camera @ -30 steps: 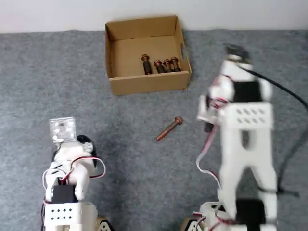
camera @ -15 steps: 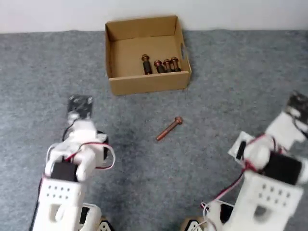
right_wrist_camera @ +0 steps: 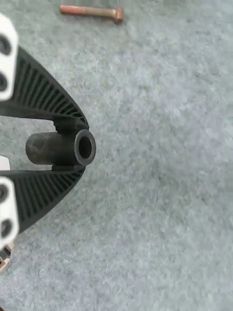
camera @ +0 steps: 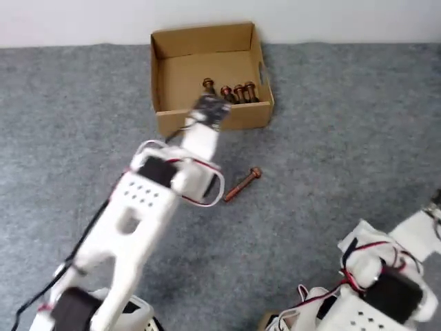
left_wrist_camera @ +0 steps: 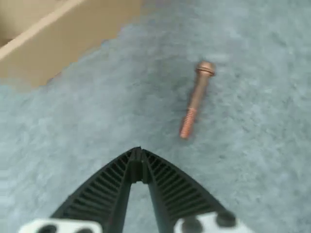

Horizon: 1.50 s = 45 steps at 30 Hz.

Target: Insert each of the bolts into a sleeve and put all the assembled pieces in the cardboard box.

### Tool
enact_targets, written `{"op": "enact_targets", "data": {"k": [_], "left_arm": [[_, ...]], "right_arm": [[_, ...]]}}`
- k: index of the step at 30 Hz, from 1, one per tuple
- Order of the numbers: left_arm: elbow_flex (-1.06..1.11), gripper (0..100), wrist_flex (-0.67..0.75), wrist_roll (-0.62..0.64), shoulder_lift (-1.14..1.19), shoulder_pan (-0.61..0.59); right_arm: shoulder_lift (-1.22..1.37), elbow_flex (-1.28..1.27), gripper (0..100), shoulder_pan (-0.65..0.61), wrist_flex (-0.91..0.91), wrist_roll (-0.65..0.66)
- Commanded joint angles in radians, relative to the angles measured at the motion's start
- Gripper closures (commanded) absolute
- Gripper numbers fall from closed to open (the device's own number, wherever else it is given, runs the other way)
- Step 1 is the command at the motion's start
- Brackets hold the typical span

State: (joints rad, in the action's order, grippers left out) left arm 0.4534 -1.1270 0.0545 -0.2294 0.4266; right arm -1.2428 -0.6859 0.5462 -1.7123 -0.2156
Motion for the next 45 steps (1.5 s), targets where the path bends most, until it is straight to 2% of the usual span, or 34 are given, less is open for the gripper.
{"op": "enact_targets", "data": {"k": [1, 7, 17, 31, 36, 38, 42, 45], "left_arm": [[-0.122, 98, -0.026, -0.026, 0.143, 0.068], [-0.410, 87, -0.215, -0.028, 0.413, 0.112], [-0.947, 87, -0.381, -0.118, 0.839, 0.109], [-1.606, 87, -0.529, -0.120, 1.370, 0.084], [-1.797, 87, -0.624, -0.112, 1.475, 0.086], [-1.825, 87, -0.626, -0.078, 1.490, 0.092], [-1.804, 88, -0.624, 0.101, 1.522, 0.106], [-1.819, 89, -0.620, 0.141, 1.536, 0.104]], "right_arm": [[-0.013, -0.003, 99.1, 0.054, 0.007, 0.043], [-0.016, -0.023, 99.1, 0.116, 0.010, 0.087], [-0.016, -0.025, 99.1, 0.114, 0.012, 0.087], [-0.016, -0.026, 99.1, 0.117, 0.015, 0.123], [-0.016, -0.026, 99.1, 0.116, 0.015, 0.123], [-0.016, -0.026, 99.1, 0.114, 0.015, 0.123], [-0.016, -0.026, 99.1, 0.114, 0.015, 0.123], [-0.016, -0.026, 99.1, 0.116, 0.015, 0.123]]}}
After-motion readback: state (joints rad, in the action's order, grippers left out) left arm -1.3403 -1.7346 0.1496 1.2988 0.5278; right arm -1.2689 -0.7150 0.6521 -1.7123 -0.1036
